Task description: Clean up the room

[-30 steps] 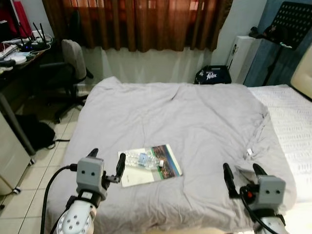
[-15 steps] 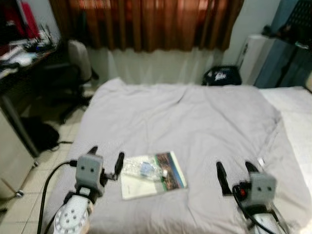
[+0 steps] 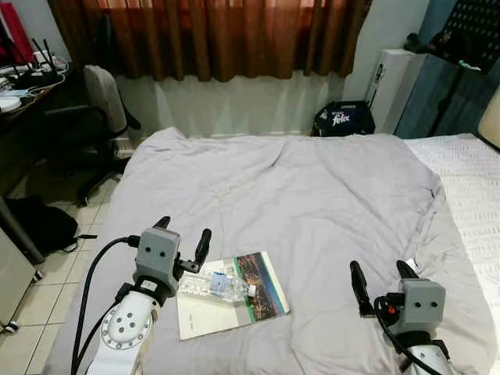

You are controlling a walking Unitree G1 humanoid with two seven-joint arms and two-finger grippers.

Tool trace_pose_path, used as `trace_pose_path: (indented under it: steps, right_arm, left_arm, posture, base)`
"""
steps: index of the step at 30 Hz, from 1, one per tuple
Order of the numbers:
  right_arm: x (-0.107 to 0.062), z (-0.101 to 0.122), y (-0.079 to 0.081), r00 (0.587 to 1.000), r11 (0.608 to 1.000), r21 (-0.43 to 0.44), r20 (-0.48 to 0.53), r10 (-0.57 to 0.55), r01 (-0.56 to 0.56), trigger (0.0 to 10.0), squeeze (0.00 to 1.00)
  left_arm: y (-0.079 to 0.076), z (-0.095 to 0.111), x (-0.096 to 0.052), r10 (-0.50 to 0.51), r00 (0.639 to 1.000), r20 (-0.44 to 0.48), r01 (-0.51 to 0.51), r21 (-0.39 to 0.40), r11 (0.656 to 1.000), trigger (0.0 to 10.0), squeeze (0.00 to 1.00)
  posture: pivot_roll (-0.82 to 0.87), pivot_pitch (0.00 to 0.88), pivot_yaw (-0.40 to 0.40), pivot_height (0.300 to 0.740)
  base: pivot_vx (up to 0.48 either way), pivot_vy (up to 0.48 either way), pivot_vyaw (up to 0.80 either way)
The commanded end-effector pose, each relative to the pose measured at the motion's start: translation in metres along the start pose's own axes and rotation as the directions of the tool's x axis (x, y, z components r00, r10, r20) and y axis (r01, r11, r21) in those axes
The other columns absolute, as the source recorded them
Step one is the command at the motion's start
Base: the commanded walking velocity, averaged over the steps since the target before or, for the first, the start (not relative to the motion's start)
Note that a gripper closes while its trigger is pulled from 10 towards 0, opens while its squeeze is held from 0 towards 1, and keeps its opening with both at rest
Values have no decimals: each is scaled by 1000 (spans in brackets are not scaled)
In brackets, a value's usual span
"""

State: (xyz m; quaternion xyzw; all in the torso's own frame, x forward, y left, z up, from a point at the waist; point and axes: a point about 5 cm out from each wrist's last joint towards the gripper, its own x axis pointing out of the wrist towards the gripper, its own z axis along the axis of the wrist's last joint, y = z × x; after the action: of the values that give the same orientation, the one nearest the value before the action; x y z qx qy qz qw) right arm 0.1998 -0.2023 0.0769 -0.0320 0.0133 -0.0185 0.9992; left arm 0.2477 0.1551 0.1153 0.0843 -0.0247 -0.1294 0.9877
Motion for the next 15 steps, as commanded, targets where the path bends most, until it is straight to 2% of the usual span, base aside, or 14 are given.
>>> trace_pose_path:
  steps: [1,15]
  right_arm:
    - [1,2,-1,1000,1000,-2,6,-4,4,10000,0]
    - [1,2,-1,1000,1000,-2,6,-4,4,10000,0]
  left_arm:
    - [0,0,0,0,1000,-4,0,2,1000,10000,0]
    - [0,0,0,0,1000,-4,0,2,1000,10000,0]
  posture:
    - [2,0,-15,740]
    - [2,0,-15,740]
  base:
    - [0,0,0]
    - [0,0,0]
